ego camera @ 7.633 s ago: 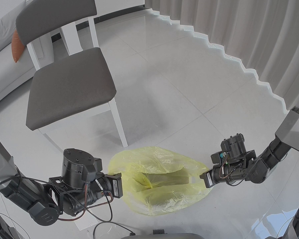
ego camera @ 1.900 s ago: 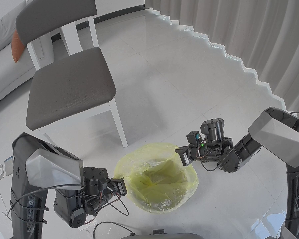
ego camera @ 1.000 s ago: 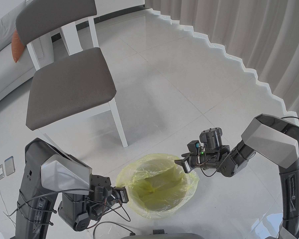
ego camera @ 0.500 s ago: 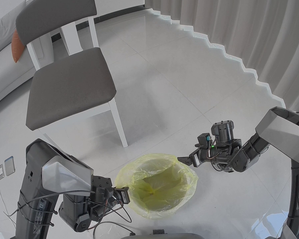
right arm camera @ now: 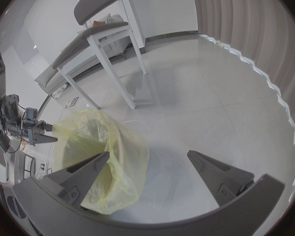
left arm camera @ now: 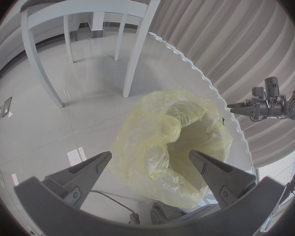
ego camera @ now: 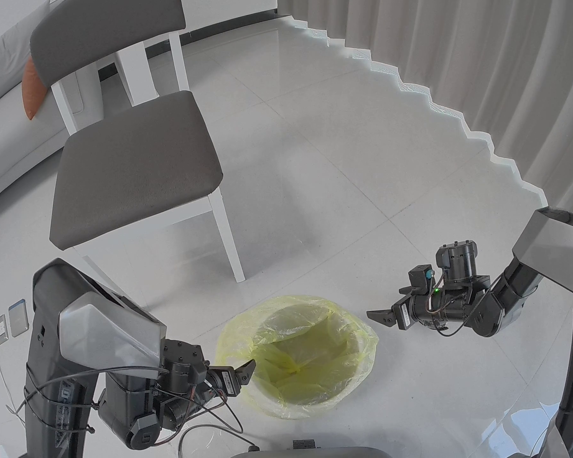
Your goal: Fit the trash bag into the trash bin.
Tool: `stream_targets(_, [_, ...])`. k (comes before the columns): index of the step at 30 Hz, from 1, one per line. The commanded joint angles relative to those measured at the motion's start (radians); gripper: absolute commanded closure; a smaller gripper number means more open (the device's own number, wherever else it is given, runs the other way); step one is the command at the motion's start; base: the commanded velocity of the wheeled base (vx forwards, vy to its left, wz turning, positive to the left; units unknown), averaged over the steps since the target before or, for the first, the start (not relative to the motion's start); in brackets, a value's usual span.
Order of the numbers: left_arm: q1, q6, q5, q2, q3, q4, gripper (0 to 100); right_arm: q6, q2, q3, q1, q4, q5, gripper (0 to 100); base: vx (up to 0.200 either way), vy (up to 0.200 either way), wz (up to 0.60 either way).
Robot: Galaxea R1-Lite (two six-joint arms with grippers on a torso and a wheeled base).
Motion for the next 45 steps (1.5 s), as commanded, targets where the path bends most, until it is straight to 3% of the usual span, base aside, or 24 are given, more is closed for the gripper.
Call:
stream_targets(1, [0.006,0.0,0.002,-0.04,0.012,-0.018,0,-0.001,-0.003,0.085,-0.012,-0.043,0.011,0,0.0,0.0,0.0])
stream_targets(11, [0.072,0.01,0.016,-0.02,-0.046,-0.018,0,-0.001,0.013,0.195,0.014,-0.104,0.042,0,0.0,0.0,0.0])
stream_targets(19, [0.078,0.01,0.019,-0.021,-0.06,-0.016,0,-0.001,0.102,0.2,0.077,-0.193,0.035,0,0.0,0.0,0.0])
stream_targets(25, [0.112,0.014,0.017,-0.014,-0.084,-0.016,0,-0.003,0.132,0.203,0.079,-0.204,0.034,0,0.0,0.0,0.0])
stream_targets(26, [0.115,0.014,0.017,-0.008,-0.087,-0.016,0,-0.003,0.132,0.203,0.079,-0.204,0.034,100,0.0,0.0,0.0])
stream_targets(44, [0.1,0.028,0.006,0.069,-0.123,-0.018,0,-0.001,0.137,0.203,0.067,-0.203,0.034,100,0.0,0.0,0.0])
stream_targets(45, [0.1,0.031,0.008,0.075,-0.12,-0.018,100,-0.001,0.14,0.203,0.064,-0.203,0.034,100,0.0,0.0,0.0])
